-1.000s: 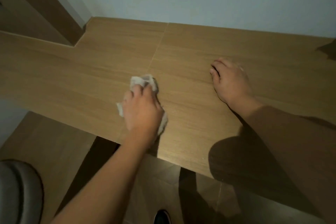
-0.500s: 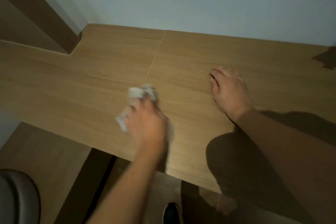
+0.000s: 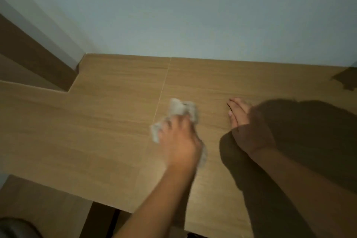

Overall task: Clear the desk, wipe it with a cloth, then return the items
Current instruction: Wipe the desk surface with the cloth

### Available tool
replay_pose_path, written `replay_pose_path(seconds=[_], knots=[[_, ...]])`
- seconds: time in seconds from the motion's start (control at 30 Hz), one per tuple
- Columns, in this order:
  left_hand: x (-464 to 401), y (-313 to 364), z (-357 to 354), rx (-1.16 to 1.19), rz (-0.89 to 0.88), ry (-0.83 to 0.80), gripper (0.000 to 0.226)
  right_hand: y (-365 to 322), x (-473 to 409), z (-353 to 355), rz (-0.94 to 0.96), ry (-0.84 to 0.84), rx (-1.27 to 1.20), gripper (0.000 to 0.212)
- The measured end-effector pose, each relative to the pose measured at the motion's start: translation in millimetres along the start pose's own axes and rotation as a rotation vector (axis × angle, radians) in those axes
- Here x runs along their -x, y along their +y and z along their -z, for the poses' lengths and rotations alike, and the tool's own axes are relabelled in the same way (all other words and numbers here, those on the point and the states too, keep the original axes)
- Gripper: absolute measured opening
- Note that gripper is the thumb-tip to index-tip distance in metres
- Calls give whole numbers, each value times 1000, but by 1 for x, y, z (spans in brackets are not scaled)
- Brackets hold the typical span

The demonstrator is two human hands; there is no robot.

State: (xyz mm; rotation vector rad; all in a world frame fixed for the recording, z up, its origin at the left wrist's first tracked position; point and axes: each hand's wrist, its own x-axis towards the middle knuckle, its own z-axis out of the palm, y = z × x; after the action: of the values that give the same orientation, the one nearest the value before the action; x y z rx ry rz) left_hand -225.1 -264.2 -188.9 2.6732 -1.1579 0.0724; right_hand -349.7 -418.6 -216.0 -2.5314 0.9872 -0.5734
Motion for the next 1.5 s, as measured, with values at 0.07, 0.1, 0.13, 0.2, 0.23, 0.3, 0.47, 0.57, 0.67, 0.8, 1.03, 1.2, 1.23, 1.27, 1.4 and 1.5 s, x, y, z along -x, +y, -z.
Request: replay_pose_path(seconds=[0.07, 0.1, 0.13, 0.2, 0.23, 0.3, 0.47, 0.57, 0.67, 0.8, 1.03, 1.2, 1.23, 1.27, 1.4, 1.5], knots=[[27, 31, 1, 71, -413, -112, 46, 0, 1, 0, -40, -39, -17, 53], [19, 24, 2, 118, -480, -138, 46, -2, -1, 0, -63, -40, -36, 54], [7, 6, 5, 146, -432, -100, 45, -3, 0, 0, -92, -24, -59, 55], [-28, -37, 17, 66, -68, 39, 42, -2, 5, 12, -177, 38, -97, 53], [-49, -60, 21, 6, 126, 75, 42, 3, 7, 23, -188, 61, -73, 48], [-79, -82, 22, -5, 413, 38, 39, 33, 19, 46, -182, 64, 87, 36], [-36, 57, -14, -10, 95, -10, 36, 85, 27, 65, -268, -1, 251, 43], [-8, 98, -17, 108, -384, -172, 42, 86, 29, 60, -250, 11, 228, 45], [-73, 43, 3, 92, -137, -41, 39, 85, 25, 65, -246, 11, 227, 38], [-164, -36, 11, -50, 586, -22, 42, 87, 27, 61, -248, 4, 242, 36], [-136, 114, -29, 38, -357, -194, 45, 90, 27, 60, -248, 15, 241, 39], [-178, 64, -23, 78, -162, -16, 47, 88, 25, 60, -254, 29, 246, 36], [-179, 57, -22, 70, 44, -9, 49, 89, 25, 60, -257, 31, 251, 36], [-173, 61, -24, 51, 176, -34, 50, 89, 25, 60, -258, 31, 254, 37], [-123, 138, -39, 137, -315, -139, 49, 92, 25, 59, -228, 65, 247, 40], [-100, 153, -39, 170, -739, -274, 47, 93, 28, 57, -218, 86, 241, 39]])
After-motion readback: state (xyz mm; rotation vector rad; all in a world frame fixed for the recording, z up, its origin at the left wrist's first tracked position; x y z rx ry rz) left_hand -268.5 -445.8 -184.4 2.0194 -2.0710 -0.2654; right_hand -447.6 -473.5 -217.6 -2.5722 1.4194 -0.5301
